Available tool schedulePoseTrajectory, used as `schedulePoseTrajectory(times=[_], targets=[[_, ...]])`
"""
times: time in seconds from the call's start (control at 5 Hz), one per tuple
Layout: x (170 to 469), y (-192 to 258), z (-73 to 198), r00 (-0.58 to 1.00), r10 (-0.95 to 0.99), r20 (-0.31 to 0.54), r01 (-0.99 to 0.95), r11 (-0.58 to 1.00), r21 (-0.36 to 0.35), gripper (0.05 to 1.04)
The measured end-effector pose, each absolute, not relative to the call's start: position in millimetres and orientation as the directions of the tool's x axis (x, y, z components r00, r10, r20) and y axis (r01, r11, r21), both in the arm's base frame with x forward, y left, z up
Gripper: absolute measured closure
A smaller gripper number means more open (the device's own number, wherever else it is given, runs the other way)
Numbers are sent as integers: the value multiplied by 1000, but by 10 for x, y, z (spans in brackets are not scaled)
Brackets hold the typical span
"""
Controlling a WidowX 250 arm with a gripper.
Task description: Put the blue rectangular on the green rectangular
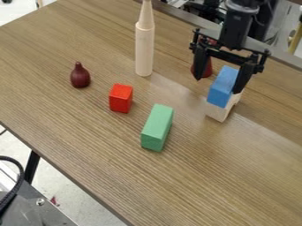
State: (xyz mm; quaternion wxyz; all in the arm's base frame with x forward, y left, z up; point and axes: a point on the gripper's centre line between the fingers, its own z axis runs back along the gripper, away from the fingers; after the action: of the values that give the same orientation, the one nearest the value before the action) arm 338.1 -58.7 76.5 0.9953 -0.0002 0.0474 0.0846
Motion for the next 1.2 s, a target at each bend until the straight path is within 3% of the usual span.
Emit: schedulePoseTrajectory(times=[0.4,0.6,0.8,1.2], targets=[[3420,-640,652,978,187,-91,-190,982,-19,100],[3443,-649,645,977,195,-81,-198,980,-29,202],[3438,-630,611,974,212,-81,-215,976,-42,486],[3350,-648,623,966,242,-94,-250,964,-92,520]])
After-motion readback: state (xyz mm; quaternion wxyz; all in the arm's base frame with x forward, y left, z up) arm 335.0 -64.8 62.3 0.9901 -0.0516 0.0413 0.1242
